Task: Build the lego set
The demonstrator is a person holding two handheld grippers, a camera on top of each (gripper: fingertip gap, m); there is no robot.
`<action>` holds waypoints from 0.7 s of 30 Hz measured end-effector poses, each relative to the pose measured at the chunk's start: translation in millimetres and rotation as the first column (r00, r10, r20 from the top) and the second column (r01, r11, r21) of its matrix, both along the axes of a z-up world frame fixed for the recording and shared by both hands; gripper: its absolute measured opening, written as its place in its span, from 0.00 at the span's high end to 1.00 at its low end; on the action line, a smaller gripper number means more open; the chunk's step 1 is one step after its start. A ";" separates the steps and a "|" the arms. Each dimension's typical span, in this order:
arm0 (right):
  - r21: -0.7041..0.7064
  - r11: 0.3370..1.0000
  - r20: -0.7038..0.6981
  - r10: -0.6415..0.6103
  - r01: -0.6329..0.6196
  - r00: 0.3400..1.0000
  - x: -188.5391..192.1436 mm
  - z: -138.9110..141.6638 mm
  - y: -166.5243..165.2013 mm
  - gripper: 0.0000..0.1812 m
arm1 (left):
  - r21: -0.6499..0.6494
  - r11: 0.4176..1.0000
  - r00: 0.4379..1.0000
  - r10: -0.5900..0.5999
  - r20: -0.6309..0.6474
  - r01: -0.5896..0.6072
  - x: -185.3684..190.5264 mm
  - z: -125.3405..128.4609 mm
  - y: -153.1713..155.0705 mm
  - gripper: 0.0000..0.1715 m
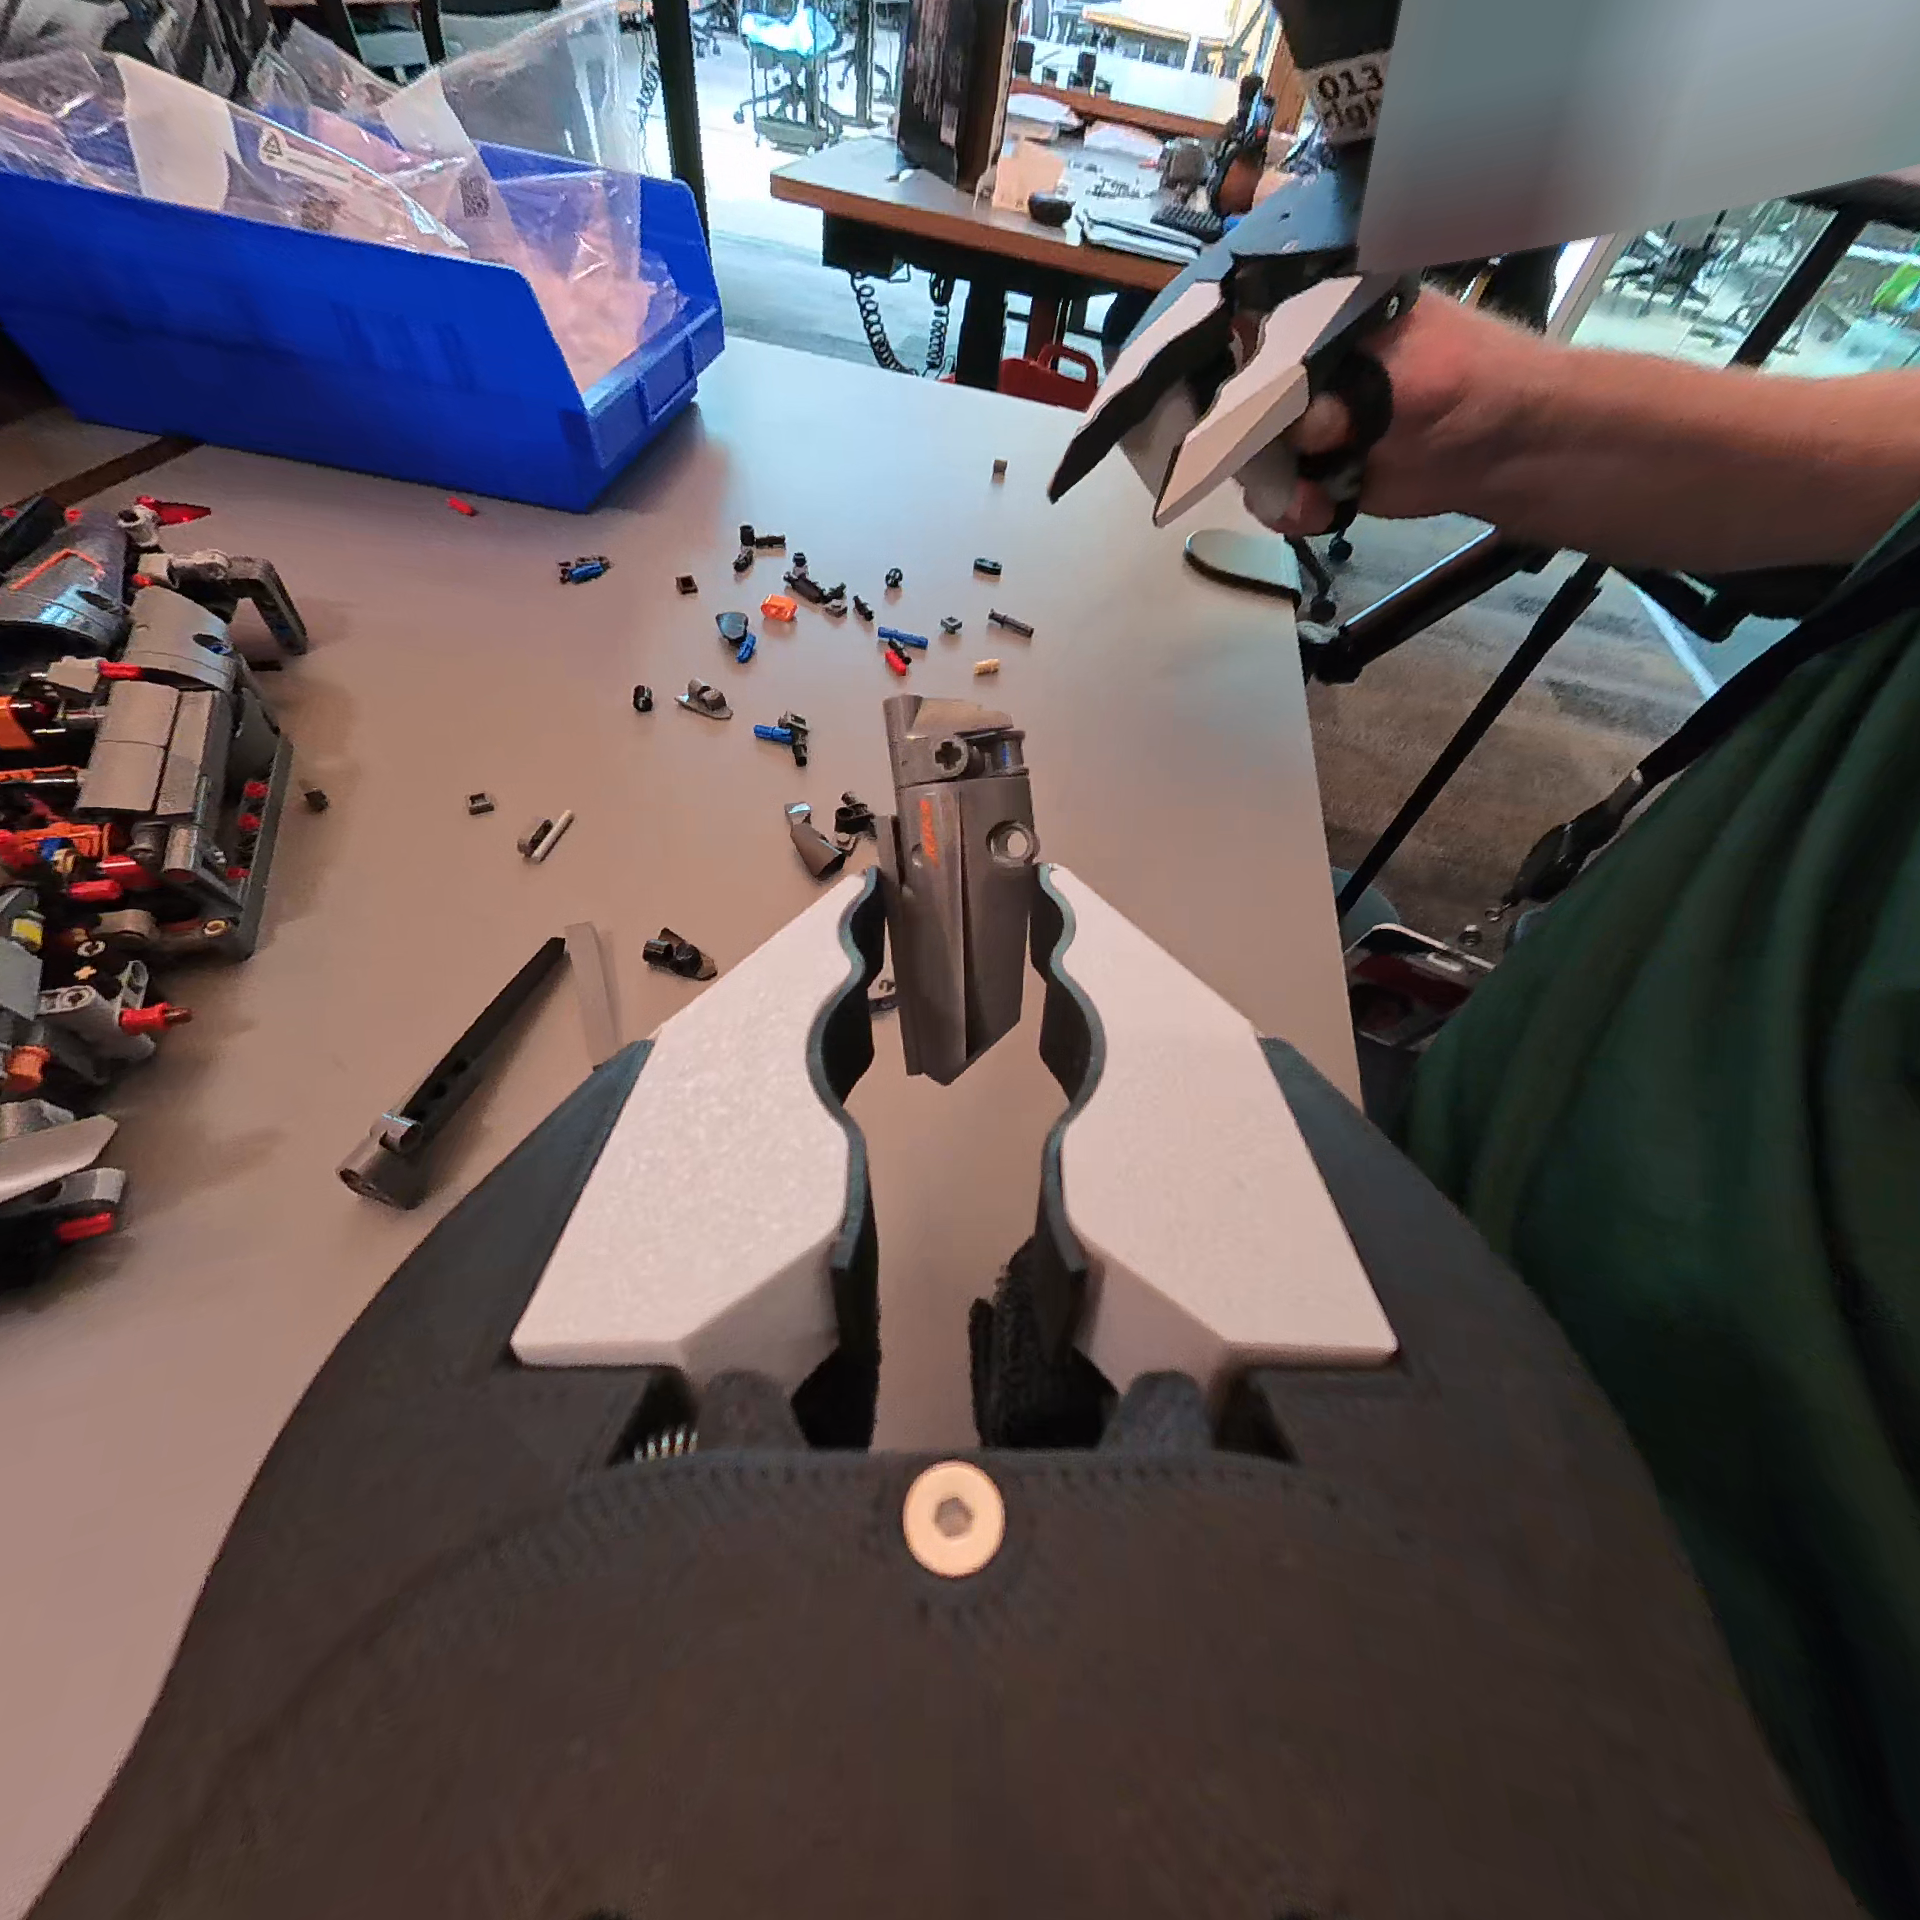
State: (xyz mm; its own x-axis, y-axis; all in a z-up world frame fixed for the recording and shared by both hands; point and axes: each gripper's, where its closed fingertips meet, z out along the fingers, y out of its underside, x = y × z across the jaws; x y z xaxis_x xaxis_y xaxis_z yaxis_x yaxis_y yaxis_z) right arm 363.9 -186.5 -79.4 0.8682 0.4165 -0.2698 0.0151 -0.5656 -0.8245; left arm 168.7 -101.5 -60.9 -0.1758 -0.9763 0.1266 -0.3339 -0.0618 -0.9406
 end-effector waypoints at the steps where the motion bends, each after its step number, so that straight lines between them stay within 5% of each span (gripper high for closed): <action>1: 0.000 1.000 0.000 0.000 0.000 1.000 0.1 0.0 0.0 0.72 | -0.012 1.000 1.000 -0.001 0.008 0.001 -0.1 1.4 -0.1 0.86; 21: -0.002 1.000 0.002 0.004 -0.004 1.000 -0.2 -0.1 -1.1 0.72 | -0.026 1.000 1.000 0.007 0.012 -0.007 1.5 2.7 1.2 0.86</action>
